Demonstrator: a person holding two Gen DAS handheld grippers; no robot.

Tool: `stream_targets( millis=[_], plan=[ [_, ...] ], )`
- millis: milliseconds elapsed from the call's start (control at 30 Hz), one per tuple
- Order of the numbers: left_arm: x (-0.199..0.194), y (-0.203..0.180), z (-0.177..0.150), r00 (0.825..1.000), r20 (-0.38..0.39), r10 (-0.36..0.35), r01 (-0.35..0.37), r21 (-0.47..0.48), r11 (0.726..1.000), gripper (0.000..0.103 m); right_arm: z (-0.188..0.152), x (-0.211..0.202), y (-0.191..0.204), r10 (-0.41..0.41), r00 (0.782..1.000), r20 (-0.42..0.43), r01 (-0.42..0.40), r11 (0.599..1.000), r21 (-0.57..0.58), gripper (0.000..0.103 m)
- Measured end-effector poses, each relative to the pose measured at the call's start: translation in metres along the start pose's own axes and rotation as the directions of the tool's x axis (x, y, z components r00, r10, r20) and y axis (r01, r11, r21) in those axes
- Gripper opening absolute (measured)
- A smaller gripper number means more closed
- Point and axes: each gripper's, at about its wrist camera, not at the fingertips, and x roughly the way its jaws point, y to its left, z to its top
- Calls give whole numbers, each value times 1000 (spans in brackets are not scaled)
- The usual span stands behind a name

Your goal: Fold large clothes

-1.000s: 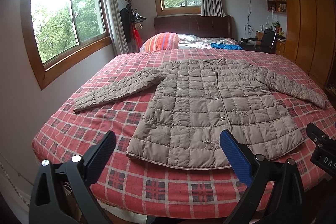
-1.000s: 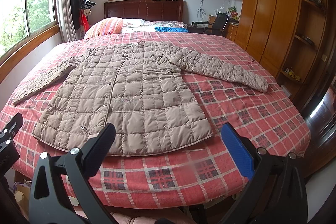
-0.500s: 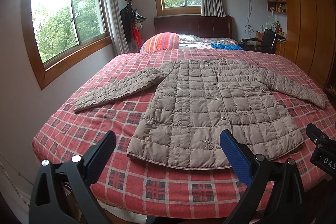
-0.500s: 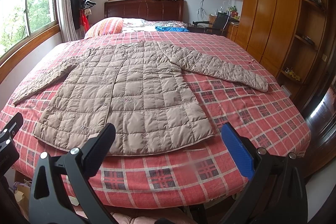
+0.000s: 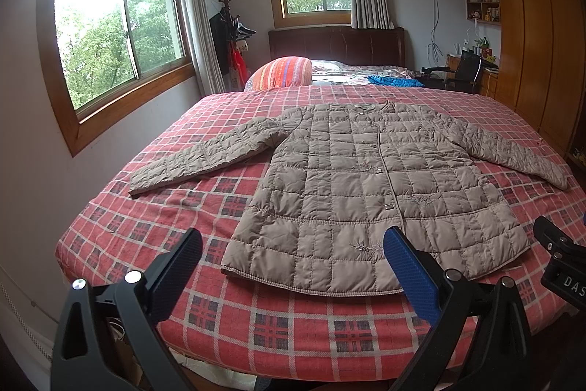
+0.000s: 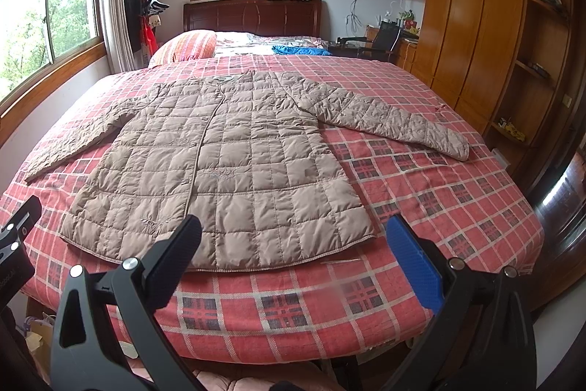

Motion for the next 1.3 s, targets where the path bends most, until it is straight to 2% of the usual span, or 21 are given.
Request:
stream_targets(
  millis=[1100, 1233, 1300],
  plan=[
    [4, 3, 4, 1000, -6, -4, 4, -1, 1000, 99, -2, 6, 14, 9, 1000, -14, -9, 1000, -1, 100],
    [10, 0, 0, 999, -21, -42, 42, 4, 999, 99, 1, 14, 6, 28, 999, -26, -28, 999, 17, 100],
    [16, -4, 1, 994, -32, -101, 101, 6, 995, 99, 5, 21, -3, 31, 999, -29, -30, 999, 35, 100]
  ],
)
